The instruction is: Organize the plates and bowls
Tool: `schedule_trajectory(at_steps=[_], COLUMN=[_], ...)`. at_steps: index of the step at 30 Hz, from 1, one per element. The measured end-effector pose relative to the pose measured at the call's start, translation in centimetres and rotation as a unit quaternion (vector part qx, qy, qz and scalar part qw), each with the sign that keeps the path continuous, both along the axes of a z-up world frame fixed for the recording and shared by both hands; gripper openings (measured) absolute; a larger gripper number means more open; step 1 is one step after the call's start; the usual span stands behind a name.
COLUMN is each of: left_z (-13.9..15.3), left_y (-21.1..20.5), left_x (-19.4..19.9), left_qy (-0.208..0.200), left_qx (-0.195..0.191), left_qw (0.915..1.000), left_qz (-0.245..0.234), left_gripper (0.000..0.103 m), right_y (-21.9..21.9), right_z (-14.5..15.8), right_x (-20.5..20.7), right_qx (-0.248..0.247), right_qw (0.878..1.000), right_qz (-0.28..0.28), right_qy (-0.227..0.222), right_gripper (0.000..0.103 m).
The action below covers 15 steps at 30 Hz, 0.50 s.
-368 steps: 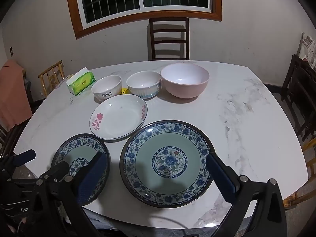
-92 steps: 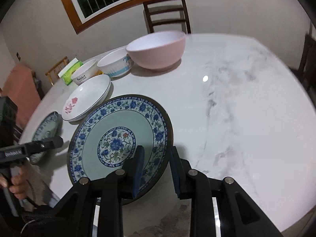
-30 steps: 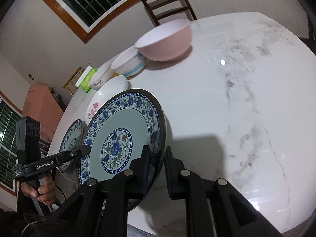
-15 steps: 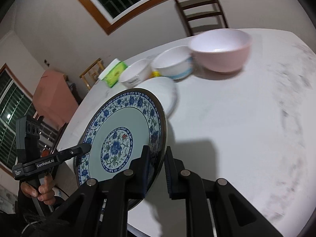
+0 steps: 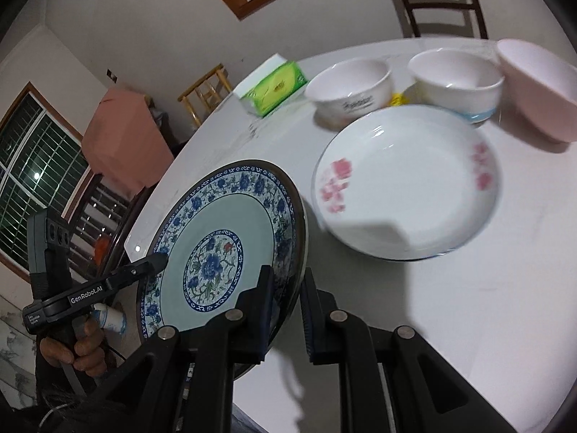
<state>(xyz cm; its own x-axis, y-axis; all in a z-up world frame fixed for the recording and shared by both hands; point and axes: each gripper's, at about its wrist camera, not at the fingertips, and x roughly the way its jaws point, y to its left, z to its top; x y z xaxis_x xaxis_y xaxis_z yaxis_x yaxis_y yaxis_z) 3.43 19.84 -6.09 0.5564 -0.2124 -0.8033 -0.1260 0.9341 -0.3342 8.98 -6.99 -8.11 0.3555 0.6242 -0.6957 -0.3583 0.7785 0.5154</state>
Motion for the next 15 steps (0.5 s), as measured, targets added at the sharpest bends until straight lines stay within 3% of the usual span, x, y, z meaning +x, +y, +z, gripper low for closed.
schedule_trajectory(at_steps=[15], left_z=[-2.7], left_y=[2.8], left_x=[0.4], left_qy=[0.028], left_qx=[-0.017], left_qw=[0.9993], left_qz=[0.019], left_gripper=[0.018], right_y=[2.7], right_z=[-1.8], right_x=[0.5], right_qx=[-0.032], right_qw=[0.999], right_qz=[0.002], right_qy=[0.026], right_gripper=[0.017])
